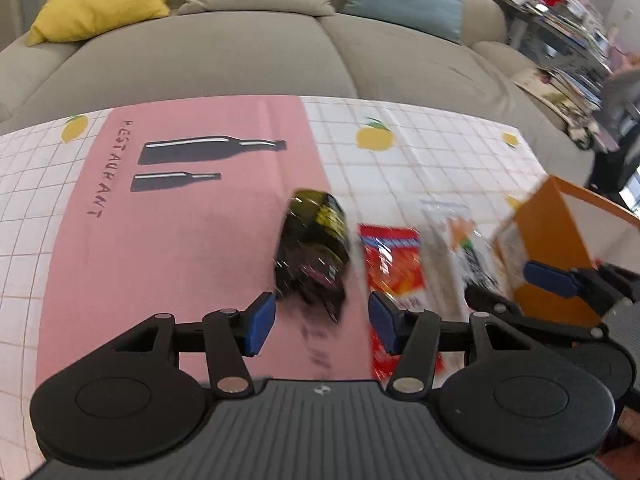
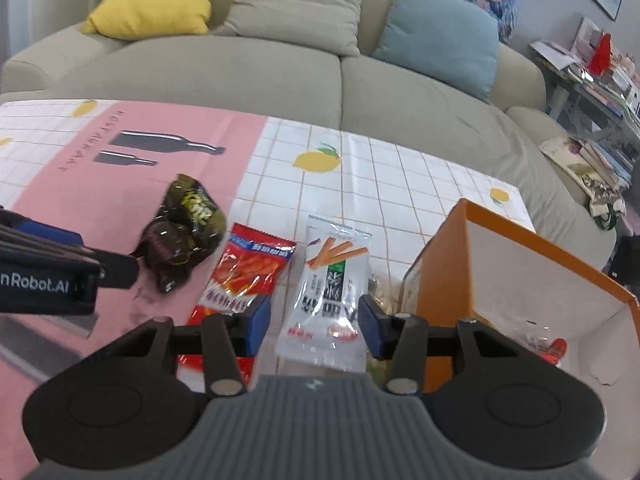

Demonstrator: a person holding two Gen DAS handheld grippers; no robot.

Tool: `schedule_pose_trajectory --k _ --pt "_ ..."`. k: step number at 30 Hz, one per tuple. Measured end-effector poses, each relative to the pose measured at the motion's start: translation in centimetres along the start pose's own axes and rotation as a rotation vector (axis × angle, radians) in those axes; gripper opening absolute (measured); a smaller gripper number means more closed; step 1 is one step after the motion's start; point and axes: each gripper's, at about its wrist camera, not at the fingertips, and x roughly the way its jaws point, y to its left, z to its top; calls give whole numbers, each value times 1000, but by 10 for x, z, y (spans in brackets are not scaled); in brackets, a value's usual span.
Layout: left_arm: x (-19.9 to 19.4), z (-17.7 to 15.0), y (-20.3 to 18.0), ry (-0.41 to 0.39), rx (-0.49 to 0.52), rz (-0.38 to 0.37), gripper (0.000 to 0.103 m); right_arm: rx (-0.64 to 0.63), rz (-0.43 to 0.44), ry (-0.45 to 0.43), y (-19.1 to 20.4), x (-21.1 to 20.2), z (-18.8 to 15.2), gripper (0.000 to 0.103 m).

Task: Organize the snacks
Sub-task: 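Grasp the dark braised-egg pouch with the left tool while the right grasps the white stick-snack packet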

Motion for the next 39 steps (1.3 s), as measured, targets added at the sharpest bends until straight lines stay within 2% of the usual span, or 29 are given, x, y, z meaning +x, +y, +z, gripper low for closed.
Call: schedule_pose_trajectory --k 1,9,13,15,17,21,26,33,39 --pt "6 3 2 -7 -9 2 63 5 -11 6 0 7 3 56" --pt "53 16 11 24 -77 1 65 -35 -107 41 6 57 12 59" --pt "67 16 9 43 -79 13 65 -25 -141 98 6 78 13 59" --pt "71 16 10 50 -92 6 64 -3 -147 135 6 87 12 60" --pt "70 15 11 47 -97 -1 59 0 -164 130 8 90 11 61" --pt "65 10 15 63 -129 -6 56 25 -168 128 12 88 11 55" --pt "48 -7 21 101 -155 16 56 -7 -86 103 25 70 3 54" --pt "10 -49 37 164 -227 56 56 -56 28 80 57 26 -25 54" --pt "-14 -79 32 189 -237 62 56 -64 99 81 57 -6 -49 54"
